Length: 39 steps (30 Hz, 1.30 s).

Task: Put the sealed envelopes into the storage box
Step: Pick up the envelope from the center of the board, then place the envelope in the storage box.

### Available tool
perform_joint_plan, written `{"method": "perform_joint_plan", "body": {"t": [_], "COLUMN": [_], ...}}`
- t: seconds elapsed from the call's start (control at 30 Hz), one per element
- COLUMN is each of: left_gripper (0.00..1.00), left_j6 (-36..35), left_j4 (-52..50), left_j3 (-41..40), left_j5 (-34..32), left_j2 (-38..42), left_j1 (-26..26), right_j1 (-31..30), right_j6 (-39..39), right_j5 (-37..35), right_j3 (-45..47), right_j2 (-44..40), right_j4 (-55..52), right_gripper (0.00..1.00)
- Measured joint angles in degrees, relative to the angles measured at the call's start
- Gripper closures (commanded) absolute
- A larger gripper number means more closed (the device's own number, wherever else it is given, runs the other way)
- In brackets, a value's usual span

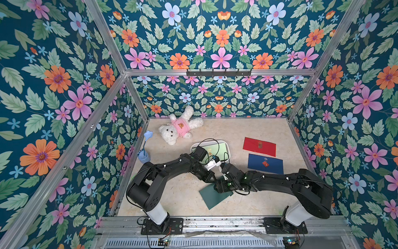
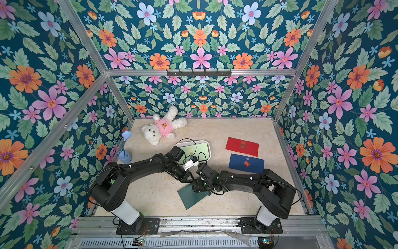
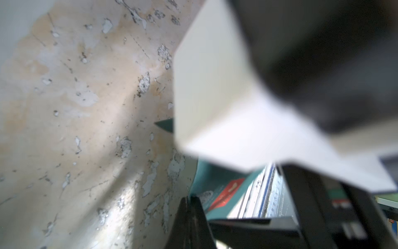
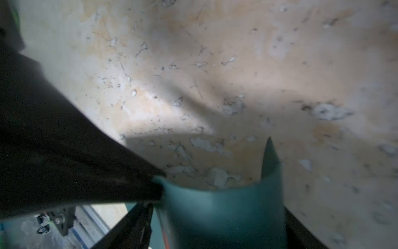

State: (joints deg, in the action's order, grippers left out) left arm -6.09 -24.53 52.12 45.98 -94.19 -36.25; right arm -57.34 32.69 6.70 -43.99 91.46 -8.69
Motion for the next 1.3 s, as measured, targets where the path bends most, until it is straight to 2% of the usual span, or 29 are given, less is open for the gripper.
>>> {"method": "perform_joint_plan", "body": {"t": [0.17,0.23,0.33,0.5,0.67,0.8,1.0,1.13,1.3], "left_gripper": [1.00,1.00,1.00,1.00,1.00,1.00,1.00,1.00,1.00], "left_j6": [0.9,1.3,1.7,1.9,2.7,2.7,3.2,4.7,5.9], "left_j4": [-0.8,-1.4,-2.5,-5.2,-9.5,-12.9,-17.2,-19.3,-20.7], "left_j3": [1.7,1.8,1.9,4.2,8.1,10.8,13.0,14.4,16.5], "left_j5": [-0.7,-0.5,-0.2,-1.0,-2.9,-3.8,-8.3,-12.2,-15.3], "left_j2": [0.8,1.4,1.6,2.0,3.0,4.3,7.4,10.1,11.6], "left_j1": [0.0,0.1,0.0,0.0,0.0,0.0,0.7,3.4,6.7], "right_j1": [3.2,6.2,11.0,19.8,23.3,24.3,25.8,25.7,25.8], "right_j6": [-4.0,-5.2,-7.1,-8.0,-8.3,-9.6,-11.3,-13.0,-14.3], "right_j5": [-4.2,-7.5,-8.9,-9.8,-9.2,-8.1,-5.2,-3.1,-1.1], "right_j3": [-1.3,-2.1,-3.4,-6.2,-11.9,-18.7,-26.6,-31.3,-34.2], "right_j2": [-6.2,-9.9,-15.3,-19.8,-15.0,-7.6,2.7,9.5,13.7], "right_j4": [-14.5,-21.6,-26.6,-28.4,-26.5,-23.6,-19.6,-18.6,-18.2], "right_gripper": [0.10,0.10,0.11,0.26,0.49,0.59,0.61,0.61,0.67]}}
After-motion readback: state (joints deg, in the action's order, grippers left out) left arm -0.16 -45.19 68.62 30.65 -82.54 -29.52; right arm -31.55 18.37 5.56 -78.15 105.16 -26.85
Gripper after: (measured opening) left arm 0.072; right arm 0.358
